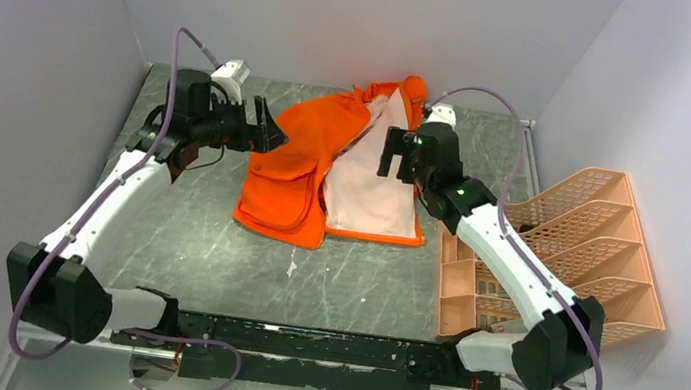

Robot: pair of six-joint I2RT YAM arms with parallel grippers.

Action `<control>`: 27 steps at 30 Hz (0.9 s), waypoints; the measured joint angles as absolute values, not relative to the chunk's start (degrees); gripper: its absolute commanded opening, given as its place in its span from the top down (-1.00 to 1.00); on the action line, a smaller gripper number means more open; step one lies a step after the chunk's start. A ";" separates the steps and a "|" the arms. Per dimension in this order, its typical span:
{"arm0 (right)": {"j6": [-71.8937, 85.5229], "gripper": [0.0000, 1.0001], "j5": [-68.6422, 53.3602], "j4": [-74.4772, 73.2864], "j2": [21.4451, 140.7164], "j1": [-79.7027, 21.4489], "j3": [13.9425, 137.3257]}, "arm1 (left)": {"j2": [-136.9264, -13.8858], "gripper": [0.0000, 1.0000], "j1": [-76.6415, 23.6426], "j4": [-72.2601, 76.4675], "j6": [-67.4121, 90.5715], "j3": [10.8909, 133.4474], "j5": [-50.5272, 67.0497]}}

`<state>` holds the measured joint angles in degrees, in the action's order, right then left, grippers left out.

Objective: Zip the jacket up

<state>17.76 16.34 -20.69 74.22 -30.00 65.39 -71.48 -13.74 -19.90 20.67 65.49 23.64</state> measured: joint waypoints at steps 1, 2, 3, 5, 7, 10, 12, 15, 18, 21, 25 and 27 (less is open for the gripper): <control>17.63 -0.99 16.32 -19.99 75.26 -30.02 65.39 | -72.38 -0.90 -13.78 -19.90 20.71 66.08 23.64; 17.50 -0.99 16.38 -19.33 76.36 -30.00 65.36 | -73.49 -0.90 -13.96 -20.01 20.84 66.89 23.57; 17.37 -0.99 16.56 -18.79 77.28 -30.00 65.36 | -74.56 -0.90 -14.13 -20.08 20.88 67.79 23.40; 16.93 -0.99 17.17 -17.32 79.70 -30.00 65.39 | -76.99 -0.90 -14.66 -20.43 21.15 70.02 22.94; 16.32 -0.99 17.69 -16.43 82.39 -29.98 65.89 | -79.83 -0.90 -15.29 -20.88 21.45 72.64 22.52; 15.29 -0.99 18.06 -15.62 86.06 -29.71 67.29 | -83.22 -0.90 -16.21 -21.41 21.89 75.16 22.00; 14.39 -0.99 18.02 -14.87 87.96 -28.95 68.45 | -85.41 -0.90 -17.15 -21.96 22.15 76.31 21.50; 13.96 -0.99 16.80 -14.22 90.32 -26.35 71.05 | -88.38 -0.90 -18.94 -23.27 22.48 77.69 20.75; 14.13 -0.98 14.85 -12.34 92.90 -22.44 73.38 | -91.37 -0.90 -21.28 -25.02 22.39 79.35 19.35; 14.70 -0.94 12.40 -11.03 95.83 -19.00 75.16 | -93.82 -0.90 -23.55 -27.29 21.63 80.77 17.72; 16.36 -0.88 7.29 -9.93 101.23 -14.96 78.15 | -94.96 -0.90 -24.99 -29.85 20.32 80.97 16.47; 16.80 -0.86 5.15 -9.74 104.07 -13.74 79.88 | -94.96 -0.90 -25.30 -30.30 20.12 80.95 16.32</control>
